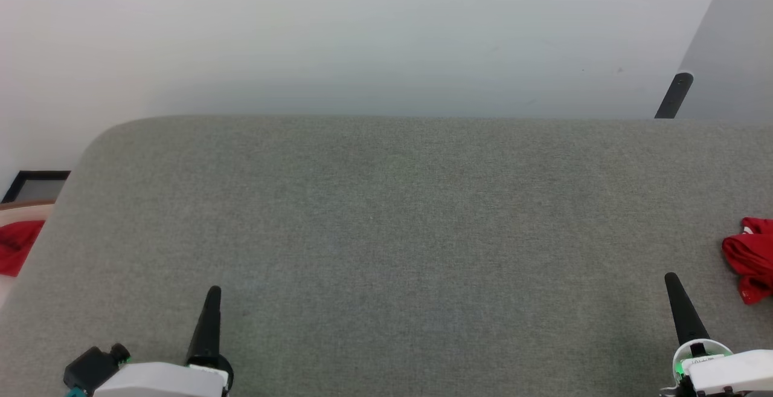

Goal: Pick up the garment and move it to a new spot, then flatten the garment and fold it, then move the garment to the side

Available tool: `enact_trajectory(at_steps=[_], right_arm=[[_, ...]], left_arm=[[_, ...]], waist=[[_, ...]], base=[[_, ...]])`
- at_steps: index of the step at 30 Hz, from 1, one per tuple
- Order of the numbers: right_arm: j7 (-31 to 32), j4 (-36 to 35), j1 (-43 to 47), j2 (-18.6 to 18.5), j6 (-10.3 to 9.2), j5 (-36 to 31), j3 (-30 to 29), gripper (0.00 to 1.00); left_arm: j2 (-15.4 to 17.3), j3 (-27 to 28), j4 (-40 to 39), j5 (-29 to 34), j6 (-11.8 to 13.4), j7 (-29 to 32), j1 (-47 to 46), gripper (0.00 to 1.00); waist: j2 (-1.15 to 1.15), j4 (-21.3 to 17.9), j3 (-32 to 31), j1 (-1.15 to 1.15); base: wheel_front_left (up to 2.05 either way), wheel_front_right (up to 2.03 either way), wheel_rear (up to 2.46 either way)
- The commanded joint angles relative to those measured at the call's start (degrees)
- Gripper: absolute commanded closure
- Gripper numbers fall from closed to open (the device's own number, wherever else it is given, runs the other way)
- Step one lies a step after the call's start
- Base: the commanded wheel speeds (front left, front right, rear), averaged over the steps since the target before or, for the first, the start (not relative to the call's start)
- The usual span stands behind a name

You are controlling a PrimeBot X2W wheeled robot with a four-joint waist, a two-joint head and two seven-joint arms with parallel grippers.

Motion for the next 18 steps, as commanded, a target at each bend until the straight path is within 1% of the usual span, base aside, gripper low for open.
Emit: enact_trajectory(at_steps=[1,18], right_arm=[[0.19,-0.01,-1.05,0.09,-0.02,1.6,-0.31,1.0],[1.56,2.13,-2.95,0.73,-0.02,9.62,-0.47,1.0]], left_arm=[[0.05,0.23,-0.19,-1.76,-0.18,0.33,-1.12,1.0],[-0.27,0.78,1.02,-11.01,-0.22,2.85,-2.65,1.0]], waist=[[0.0,-0.03,0.0,0.0],[0.0,-0.29,0.03,0.0]], base=[[0.0,0.0,0.0],[0.0,0.0,0.0]])
